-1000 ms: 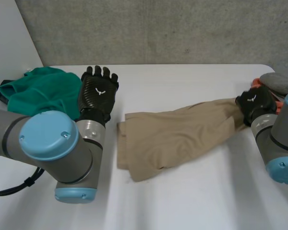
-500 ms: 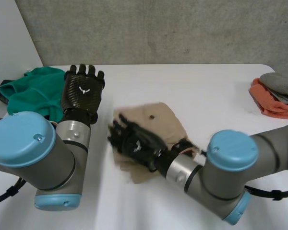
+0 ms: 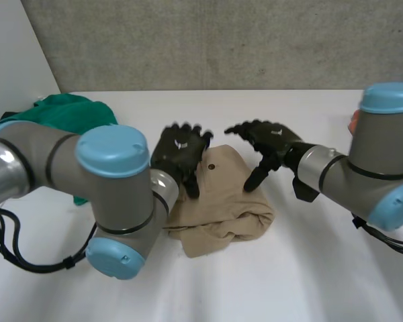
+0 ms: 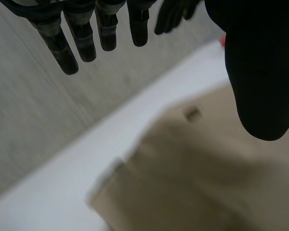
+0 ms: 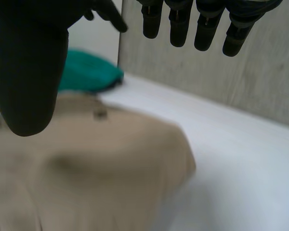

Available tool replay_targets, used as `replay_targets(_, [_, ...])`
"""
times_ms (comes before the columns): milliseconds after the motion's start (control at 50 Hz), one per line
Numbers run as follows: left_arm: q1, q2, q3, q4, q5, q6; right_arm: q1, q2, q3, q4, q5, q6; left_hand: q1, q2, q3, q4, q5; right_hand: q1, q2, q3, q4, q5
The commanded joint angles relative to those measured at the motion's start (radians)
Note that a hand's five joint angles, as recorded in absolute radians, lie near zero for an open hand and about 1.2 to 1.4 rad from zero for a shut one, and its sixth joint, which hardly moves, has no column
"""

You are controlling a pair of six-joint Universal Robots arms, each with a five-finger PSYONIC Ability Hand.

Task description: Fold the laundry.

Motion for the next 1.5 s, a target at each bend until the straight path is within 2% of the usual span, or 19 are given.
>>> replay_targets(20, [0.001, -0.092, 0.056, -0.193, -0.060, -0.010, 0.036, 0.181, -0.167, 0.140, 0.094, -0.148, 0.001, -0.009, -0.016, -0.005, -0.025, -0.057, -0.040, -0.037, -0.038, -0.044])
replay_targets(100, [0.001, -0.122, 0.059, -0.224, -0.101, -0.002, 0.051, 0.238, -0.183, 0.180, 0.188, -0.250, 0.001, -0.009, -0.016, -0.005, -0.025, -0.057, -0.040, -0.037, -0.038, -0.044])
replay_targets(220, [0.004, -0.124, 0.076, -0.296, -0.104, 0.001, 0.056, 0.200, -0.152, 0.184, 0.298, -0.419, 0.004, -0.006, -0.013, -0.002, -0.022, -0.003, 0.014, 0.017, 0.017, 0.011])
replay_targets(320, [-0.002, -0.077, 0.093, -0.306, -0.100, -0.002, 0.055, 0.089, -0.079, 0.142, 0.308, -0.430, 0.001, -0.009, -0.016, -0.005, -0.025, -0.014, 0.003, 0.006, 0.005, -0.001])
replay_targets(400, [-0.001, 0.020, 0.076, -0.298, -0.098, -0.008, 0.065, -0.015, 0.036, -0.002, 0.310, -0.430, -0.002, -0.012, -0.019, -0.008, -0.028, -0.057, -0.040, -0.037, -0.038, -0.044])
replay_targets(480, [0.001, 0.100, 0.055, -0.293, -0.095, -0.011, 0.092, -0.163, 0.246, -0.243, 0.310, -0.447, -0.011, -0.021, -0.028, -0.017, -0.037, -0.057, -0.040, -0.037, -0.038, -0.044])
replay_targets(540, [0.002, 0.154, 0.024, -0.286, -0.058, -0.011, 0.123, -0.243, 0.392, -0.372, 0.301, -0.455, -0.014, -0.023, -0.031, -0.019, -0.040, -0.057, -0.040, -0.037, -0.038, -0.044])
replay_targets(600, [0.008, 0.198, -0.014, -0.279, 0.033, -0.014, 0.152, -0.259, 0.516, -0.452, 0.292, -0.468, -0.011, -0.021, -0.028, -0.017, -0.037, -0.057, -0.040, -0.037, -0.038, -0.044])
replay_targets(680, [0.028, 0.209, -0.039, -0.272, 0.097, -0.017, 0.197, -0.250, 0.632, -0.513, 0.253, -0.482, 0.001, -0.009, -0.016, -0.005, -0.025, -0.057, -0.040, -0.037, -0.038, -0.044])
replay_targets(780, [0.034, 0.207, -0.057, -0.261, 0.101, -0.019, 0.207, -0.155, 0.679, -0.612, 0.233, -0.484, 0.001, -0.009, -0.016, -0.005, -0.025, -0.057, -0.040, -0.037, -0.038, -0.044])
replay_targets(960, [0.039, 0.198, -0.062, -0.224, 0.100, -0.019, 0.207, -0.011, 0.606, -0.768, 0.238, -0.488, 0.001, -0.009, -0.016, -0.005, -0.025, -0.057, -0.040, -0.037, -0.038, -0.044])
replay_targets(1120, [0.041, 0.197, -0.065, -0.218, 0.100, -0.019, 0.210, 0.071, 0.489, -0.782, 0.244, -0.485, 0.004, -0.006, -0.013, -0.002, -0.022, -0.057, -0.040, -0.037, -0.038, -0.044])
replay_targets(1220, [0.039, 0.201, -0.070, -0.218, 0.100, -0.019, 0.209, 0.109, 0.416, -0.776, 0.244, -0.478, 0.004, -0.006, -0.013, -0.002, -0.022, 0.106, 0.123, 0.126, 0.125, 0.119])
replay_targets(1280, [0.039, 0.209, -0.076, -0.217, 0.101, -0.019, 0.207, 0.120, 0.382, -0.776, 0.244, -0.476, 0.004, -0.006, -0.013, -0.002, -0.022, 0.290, 0.307, 0.310, 0.310, 0.304])
replay_targets(1340, [0.037, 0.212, -0.076, -0.217, 0.101, -0.019, 0.207, 0.144, 0.337, -0.767, 0.242, -0.472, 0.004, -0.006, -0.013, -0.002, -0.022, 0.639, 0.656, 0.659, 0.658, 0.652])
replay_targets(1360, [0.037, 0.215, -0.074, -0.217, 0.101, -0.019, 0.207, 0.152, 0.321, -0.762, 0.242, -0.470, 0.004, -0.006, -0.013, -0.002, -0.022, 0.849, 0.867, 0.870, 0.869, 0.863])
replay_targets(1380, [0.037, 0.218, -0.074, -0.217, 0.101, -0.019, 0.207, 0.163, 0.295, -0.747, 0.241, -0.472, 0.004, -0.006, -0.013, -0.002, -0.022, 1.161, 1.179, 1.182, 1.181, 1.175])
replay_targets(1500, [0.036, 0.241, -0.062, -0.215, 0.103, -0.019, 0.195, 0.157, 0.175, -0.662, 0.242, -0.470, 0.004, -0.006, -0.013, -0.002, -0.022, 1.165, 1.182, 1.185, 1.184, 1.178])
